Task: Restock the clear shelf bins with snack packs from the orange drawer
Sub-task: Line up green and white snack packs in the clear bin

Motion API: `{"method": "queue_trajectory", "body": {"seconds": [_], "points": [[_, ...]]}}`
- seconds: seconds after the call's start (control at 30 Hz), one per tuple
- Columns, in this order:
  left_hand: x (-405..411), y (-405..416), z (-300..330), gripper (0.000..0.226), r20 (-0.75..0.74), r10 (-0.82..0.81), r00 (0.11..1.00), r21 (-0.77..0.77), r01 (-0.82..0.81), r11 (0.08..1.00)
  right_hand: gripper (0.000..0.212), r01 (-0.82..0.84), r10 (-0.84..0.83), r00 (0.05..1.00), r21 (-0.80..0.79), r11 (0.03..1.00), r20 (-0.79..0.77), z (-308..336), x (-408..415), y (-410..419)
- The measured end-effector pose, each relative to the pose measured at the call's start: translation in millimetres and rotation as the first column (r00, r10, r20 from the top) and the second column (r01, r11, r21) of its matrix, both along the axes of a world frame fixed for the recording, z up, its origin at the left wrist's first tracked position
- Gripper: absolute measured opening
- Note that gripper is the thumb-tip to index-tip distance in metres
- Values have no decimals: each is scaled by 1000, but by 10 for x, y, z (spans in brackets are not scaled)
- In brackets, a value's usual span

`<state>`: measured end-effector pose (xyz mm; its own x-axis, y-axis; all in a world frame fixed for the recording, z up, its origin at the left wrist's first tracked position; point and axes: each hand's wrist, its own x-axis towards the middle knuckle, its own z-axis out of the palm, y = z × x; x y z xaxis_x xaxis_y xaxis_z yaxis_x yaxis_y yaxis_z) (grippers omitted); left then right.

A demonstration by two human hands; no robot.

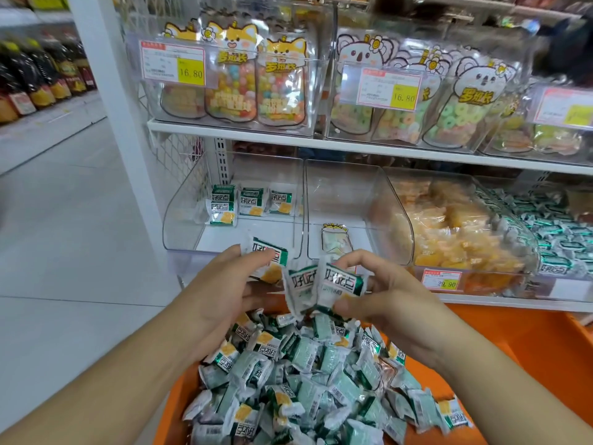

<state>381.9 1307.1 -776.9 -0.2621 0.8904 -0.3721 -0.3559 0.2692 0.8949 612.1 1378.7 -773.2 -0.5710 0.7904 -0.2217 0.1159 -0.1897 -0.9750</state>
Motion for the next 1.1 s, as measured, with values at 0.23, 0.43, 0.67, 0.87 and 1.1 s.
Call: {"method": "queue_trajectory", "body": {"seconds": [0.23,0.43,0.67,0.87,1.1], "points": [[136,-34,-75,65,165,-126,978,35,122,992,41,132,-132,989,-12,991,-59,-42,-162,-55],[134,-61,-102,51,137,-208,968,118,193,974,32,82,-101,992,223,971,72,-6,-182,-92],[131,-95,-177,69,-73,-283,956,33,286,958,47,-183,5,941,497,848,338,3,-233,-118],[113,-101,-176,65,-105,-306,946,-13,307,952,70,-299,15,894,571,765,447,66,-249,-143],[123,-97,-156,75,-121,-274,954,9,277,961,50,-188,-26,918,492,850,395,48,-286,-206]]}}
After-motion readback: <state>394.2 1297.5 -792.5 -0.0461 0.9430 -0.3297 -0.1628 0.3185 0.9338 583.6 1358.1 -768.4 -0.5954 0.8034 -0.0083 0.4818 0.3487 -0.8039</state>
